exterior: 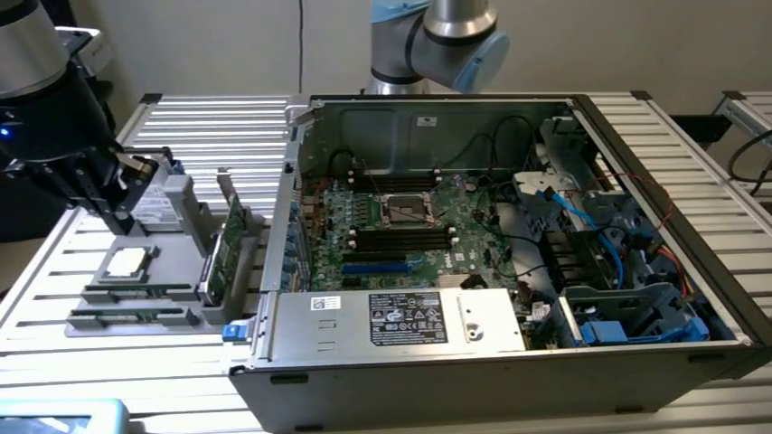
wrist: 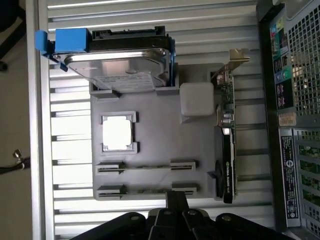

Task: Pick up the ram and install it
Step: 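Reach for the ram, then pick up the ram and move it above insertion slot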

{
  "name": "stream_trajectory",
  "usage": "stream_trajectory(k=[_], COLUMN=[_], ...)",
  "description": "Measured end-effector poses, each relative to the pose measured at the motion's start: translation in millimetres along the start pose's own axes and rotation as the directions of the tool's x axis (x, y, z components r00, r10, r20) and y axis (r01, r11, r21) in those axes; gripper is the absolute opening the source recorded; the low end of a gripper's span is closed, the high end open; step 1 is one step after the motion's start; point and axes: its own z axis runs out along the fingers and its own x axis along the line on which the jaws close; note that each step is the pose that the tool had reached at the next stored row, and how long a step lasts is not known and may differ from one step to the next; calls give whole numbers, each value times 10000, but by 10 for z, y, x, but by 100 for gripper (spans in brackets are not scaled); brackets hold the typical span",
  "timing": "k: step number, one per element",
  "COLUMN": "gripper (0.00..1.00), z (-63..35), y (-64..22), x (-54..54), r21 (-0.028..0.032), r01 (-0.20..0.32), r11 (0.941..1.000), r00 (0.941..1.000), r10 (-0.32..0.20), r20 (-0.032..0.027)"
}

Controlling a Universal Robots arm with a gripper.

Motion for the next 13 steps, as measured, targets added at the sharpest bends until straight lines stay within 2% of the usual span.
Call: stream_trajectory(k=[6,13], gripper=[11,11], z=[11,12], y=[-17,-18], x=[160,171], r21=[-6,-8], r01=[-3,-3], r11=[10000,10000], r00=[10000,10000], r10=[3,3], r20=[-1,-1])
